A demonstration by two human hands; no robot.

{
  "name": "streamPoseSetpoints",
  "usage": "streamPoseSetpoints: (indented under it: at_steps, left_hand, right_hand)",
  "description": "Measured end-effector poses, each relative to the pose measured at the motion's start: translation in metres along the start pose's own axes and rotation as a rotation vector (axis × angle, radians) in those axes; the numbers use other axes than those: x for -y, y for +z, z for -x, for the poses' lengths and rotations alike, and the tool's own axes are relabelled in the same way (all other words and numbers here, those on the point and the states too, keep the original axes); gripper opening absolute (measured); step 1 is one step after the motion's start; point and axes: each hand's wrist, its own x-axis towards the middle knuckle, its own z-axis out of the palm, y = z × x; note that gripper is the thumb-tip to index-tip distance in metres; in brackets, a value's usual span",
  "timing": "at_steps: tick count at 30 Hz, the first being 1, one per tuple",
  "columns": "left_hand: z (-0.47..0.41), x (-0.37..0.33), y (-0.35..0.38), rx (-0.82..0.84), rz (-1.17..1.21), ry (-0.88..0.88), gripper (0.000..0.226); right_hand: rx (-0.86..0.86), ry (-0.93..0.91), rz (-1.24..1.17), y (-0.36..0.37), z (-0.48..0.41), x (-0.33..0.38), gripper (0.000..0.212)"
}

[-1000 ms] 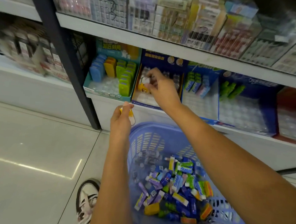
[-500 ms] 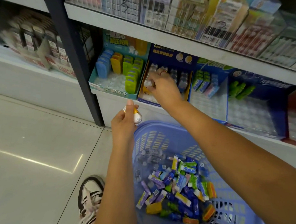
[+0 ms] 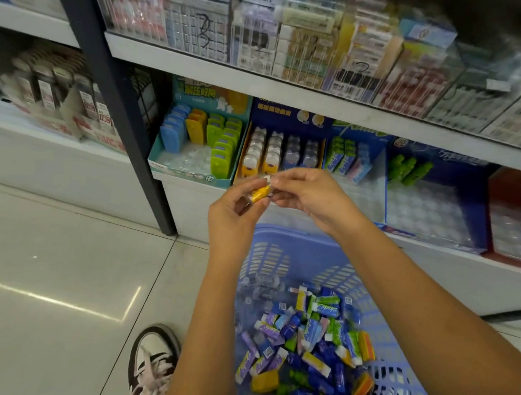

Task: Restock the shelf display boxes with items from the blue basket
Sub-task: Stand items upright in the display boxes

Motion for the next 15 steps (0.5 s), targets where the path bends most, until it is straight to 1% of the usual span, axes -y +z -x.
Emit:
streamPoseSetpoints:
  at_steps: [2,4,5,6,8,9,11,13,15]
  left_hand:
    - [-0.003,-0.002,0.004,0.005,-0.032,0.024,0.039]
    - [-0.008,0.0,0.006,0.028,-0.135,0.056,0.05]
    - [-0.011,0.002,0.007,0.043,-0.242,0.065,0.054]
    - [-0.014,0.006,0.009,0.06,-0.383,0.076,0.055]
    - [-0.018,0.014,0.01,0.115,-0.678,0.118,0.048]
    - [-0.018,0.019,0.01,0.15,-0.788,0.128,0.044]
    - [-0.016,0.025,0.01,0.186,-0.9,0.126,0.042]
    - [-0.015,0.029,0.009,0.171,-0.906,0.142,0.042]
    - [-0.015,0.03,0.009,0.159,-0.895,0.159,0.041]
  right_hand:
    - [-0.006,0.015,-0.006,-0.003,-0.004,0.007,0.006]
    - [-0.066,-0.036,0.006,-0.007,-0.012,0.011,0.007]
    - [-0.127,-0.096,0.071,-0.009,-0.018,0.012,0.01]
    - [-0.203,-0.169,0.186,-0.012,-0.023,0.011,0.012]
    - [-0.323,-0.318,0.466,-0.015,-0.032,0.006,0.015]
    - [-0.341,-0.38,0.576,-0.015,-0.035,0.002,0.016]
    - [-0.302,-0.469,0.729,-0.013,-0.041,-0.005,0.018]
    - [-0.248,-0.515,0.86,-0.01,-0.046,-0.01,0.022]
    - [-0.224,-0.524,0.969,-0.01,-0.05,-0.012,0.024]
